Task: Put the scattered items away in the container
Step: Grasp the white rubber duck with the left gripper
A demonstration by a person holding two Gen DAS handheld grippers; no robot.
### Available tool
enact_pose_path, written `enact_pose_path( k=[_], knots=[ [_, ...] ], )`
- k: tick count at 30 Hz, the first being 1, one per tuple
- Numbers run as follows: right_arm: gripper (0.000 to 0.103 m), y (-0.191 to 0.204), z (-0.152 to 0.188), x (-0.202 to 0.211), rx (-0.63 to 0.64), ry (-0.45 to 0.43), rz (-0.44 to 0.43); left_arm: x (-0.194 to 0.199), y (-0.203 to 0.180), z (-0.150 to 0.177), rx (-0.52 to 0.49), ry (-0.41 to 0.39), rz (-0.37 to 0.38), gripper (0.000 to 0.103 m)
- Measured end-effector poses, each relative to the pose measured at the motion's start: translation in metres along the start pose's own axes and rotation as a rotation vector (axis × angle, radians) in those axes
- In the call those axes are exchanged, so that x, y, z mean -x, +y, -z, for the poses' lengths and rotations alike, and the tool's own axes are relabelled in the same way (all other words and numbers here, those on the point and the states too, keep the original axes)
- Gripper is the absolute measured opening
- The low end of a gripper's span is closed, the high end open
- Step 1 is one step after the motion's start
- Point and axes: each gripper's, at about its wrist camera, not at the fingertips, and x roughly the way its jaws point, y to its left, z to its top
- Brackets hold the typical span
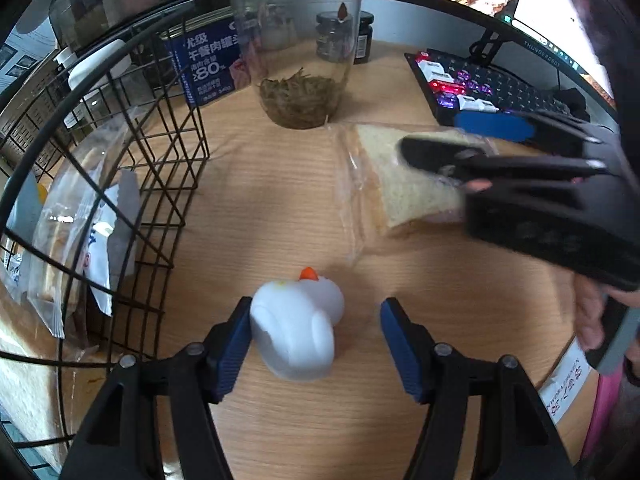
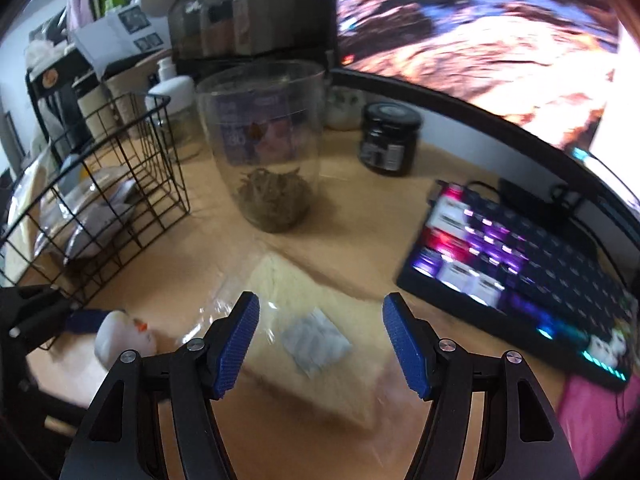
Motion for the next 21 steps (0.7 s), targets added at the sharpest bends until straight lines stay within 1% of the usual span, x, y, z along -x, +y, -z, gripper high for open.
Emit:
enact_pose_path(
  k=[1,2,7,14,19,21],
  knots=[
    [0.065,0.003,0.001,-0.006,0.011,0.017,-0.005,0.0,0.0,0.0,0.002,0.0,-0.001,0.07],
    [0.065,0.005,0.002,-0.008,0.025,0.01,0.001,-0.001,0.0,0.0,0.003,-0.001,-0.002,0.07],
    [0.065,0.005,0.016,0.003,0.044,0.035,0.001,0.0,-0.001,0.003,0.006,-0.002,-0.005,0.072],
    [0.065,-0.009,0.068,0.049,-0.006,0.085,0.016,0.002,-0.007,0.009,-0.006,0.0,0.003,0.072],
    [0.065,-0.009,0.102,0.08,-0.037,0.114,0.026,0.001,-0.022,0.01,-0.034,-0.004,0.016,0.072],
    [0.065,-0.009,0.112,0.089,-0.053,0.113,0.029,0.002,-0.033,0.011,-0.067,0.0,0.033,0.072]
  ],
)
